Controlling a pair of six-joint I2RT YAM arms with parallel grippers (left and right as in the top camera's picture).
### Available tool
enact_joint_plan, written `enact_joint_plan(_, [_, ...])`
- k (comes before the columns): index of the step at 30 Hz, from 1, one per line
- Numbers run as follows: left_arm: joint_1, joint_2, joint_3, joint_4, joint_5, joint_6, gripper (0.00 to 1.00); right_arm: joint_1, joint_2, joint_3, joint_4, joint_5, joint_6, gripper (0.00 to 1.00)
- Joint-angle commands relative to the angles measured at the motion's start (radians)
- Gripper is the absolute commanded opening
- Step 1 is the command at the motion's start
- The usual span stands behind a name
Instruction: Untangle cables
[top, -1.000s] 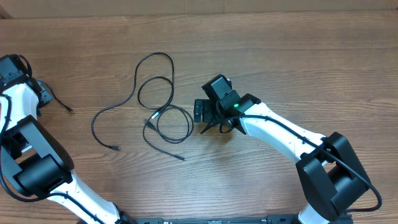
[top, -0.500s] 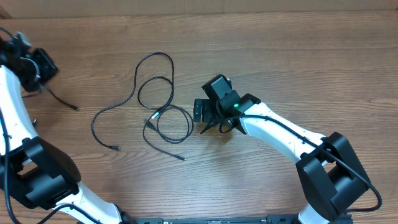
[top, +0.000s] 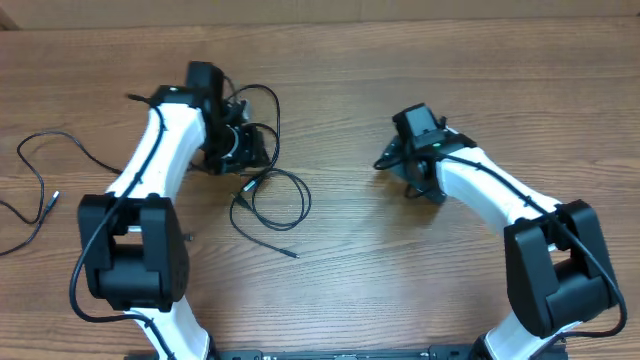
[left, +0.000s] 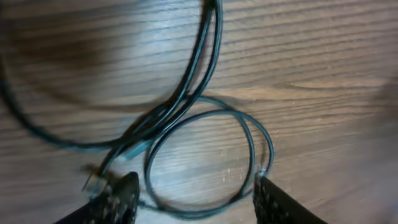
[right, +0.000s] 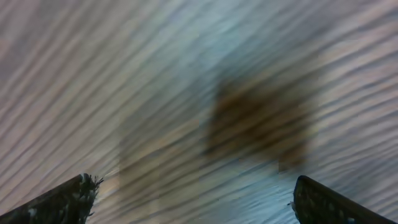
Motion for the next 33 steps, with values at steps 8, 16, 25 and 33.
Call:
enact_joint_plan(8, [-0.220,0.008,-0.130,0.224,-0.201,-0.135,0.60,-0.214,-0.002,-0.081,0.002,-0.145,0.012,1.00])
enact_joint_plan(16, [-0.255,0.008,-0.142,0.097,-0.390,-0.232,0.62,-0.214,-0.002,-0.081,0.004,-0.145,0.012,1.00])
enact_joint_plan(25, [-0.106,0.008,-0.142,0.046,-0.373,-0.251,0.79,-0.214,-0.002,-0.081,0.004,-0.145,0.012,1.00])
enact_joint_plan(33, [-0.107,0.008,-0.146,0.217,-0.435,-0.309,0.82,-0.214,-0.002,-0.081,0.004,-0.145,0.012,1.00])
